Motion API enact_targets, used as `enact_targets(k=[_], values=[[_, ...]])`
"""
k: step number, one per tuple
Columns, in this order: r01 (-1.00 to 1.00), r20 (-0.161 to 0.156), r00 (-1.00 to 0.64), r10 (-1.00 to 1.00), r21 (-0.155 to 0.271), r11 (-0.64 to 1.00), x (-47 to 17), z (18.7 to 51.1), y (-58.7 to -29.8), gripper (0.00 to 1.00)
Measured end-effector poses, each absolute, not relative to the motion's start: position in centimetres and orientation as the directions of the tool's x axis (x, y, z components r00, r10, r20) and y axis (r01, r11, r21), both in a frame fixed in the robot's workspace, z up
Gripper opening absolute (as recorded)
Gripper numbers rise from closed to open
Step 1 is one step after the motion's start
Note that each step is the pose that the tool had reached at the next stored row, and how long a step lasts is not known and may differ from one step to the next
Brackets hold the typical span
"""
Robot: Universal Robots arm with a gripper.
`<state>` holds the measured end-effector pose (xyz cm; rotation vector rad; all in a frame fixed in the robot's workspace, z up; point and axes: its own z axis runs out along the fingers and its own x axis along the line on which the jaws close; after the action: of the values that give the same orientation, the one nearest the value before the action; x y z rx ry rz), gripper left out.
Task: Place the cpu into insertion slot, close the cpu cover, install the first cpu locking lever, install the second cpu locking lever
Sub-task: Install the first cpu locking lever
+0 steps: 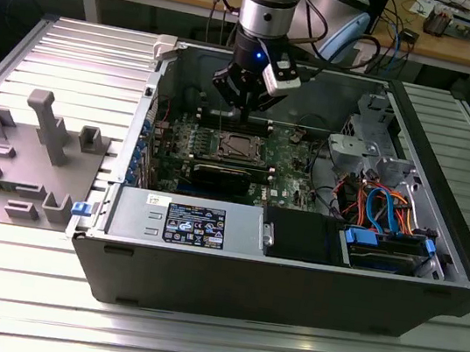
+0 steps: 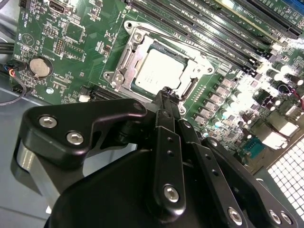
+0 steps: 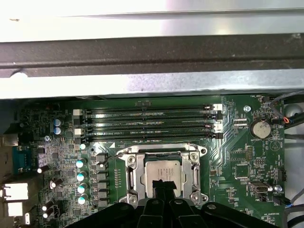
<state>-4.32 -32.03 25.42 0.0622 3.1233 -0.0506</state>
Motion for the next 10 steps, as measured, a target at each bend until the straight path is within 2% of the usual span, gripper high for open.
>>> enact_targets(k=[10], values=[[0.04,-0.018,-0.999,0.04,-0.032,0.999,-6.6,25.4,-31.5,0.11]])
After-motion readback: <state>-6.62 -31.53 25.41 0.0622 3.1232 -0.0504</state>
